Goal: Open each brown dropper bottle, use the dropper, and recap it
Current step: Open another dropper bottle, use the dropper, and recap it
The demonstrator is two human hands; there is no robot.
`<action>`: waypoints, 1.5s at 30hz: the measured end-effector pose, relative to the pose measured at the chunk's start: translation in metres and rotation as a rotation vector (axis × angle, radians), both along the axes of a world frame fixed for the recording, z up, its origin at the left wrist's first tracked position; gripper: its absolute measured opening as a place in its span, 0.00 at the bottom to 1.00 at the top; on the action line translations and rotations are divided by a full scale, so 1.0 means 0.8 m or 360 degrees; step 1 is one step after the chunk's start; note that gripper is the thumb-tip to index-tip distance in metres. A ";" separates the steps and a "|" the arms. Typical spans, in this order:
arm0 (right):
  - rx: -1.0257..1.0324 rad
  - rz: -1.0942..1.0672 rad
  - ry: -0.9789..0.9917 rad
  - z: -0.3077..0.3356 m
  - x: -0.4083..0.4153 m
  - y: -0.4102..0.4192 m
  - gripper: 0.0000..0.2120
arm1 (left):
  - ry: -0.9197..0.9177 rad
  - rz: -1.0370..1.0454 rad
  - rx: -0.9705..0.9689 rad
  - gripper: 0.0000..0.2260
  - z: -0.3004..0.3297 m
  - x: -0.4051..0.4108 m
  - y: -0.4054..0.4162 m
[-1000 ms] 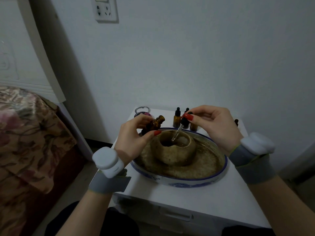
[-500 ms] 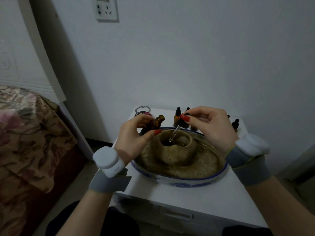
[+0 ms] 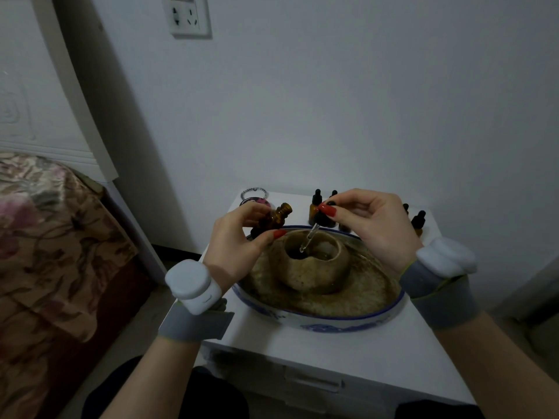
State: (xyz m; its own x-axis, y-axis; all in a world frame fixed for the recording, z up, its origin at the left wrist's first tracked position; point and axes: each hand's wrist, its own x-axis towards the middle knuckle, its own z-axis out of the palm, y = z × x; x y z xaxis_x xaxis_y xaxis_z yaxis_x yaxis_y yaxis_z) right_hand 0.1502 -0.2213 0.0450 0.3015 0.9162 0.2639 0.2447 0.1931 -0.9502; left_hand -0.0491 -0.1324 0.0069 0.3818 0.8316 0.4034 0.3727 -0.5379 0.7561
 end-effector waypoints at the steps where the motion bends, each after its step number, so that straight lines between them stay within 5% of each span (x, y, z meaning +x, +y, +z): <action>1: -0.0003 0.0003 -0.0009 0.001 0.000 -0.001 0.07 | 0.0001 -0.0002 0.0000 0.14 0.000 0.000 0.000; 45: 0.0048 0.0026 0.0028 -0.005 -0.025 0.017 0.04 | -0.0085 0.0166 -0.0041 0.13 0.010 0.002 -0.003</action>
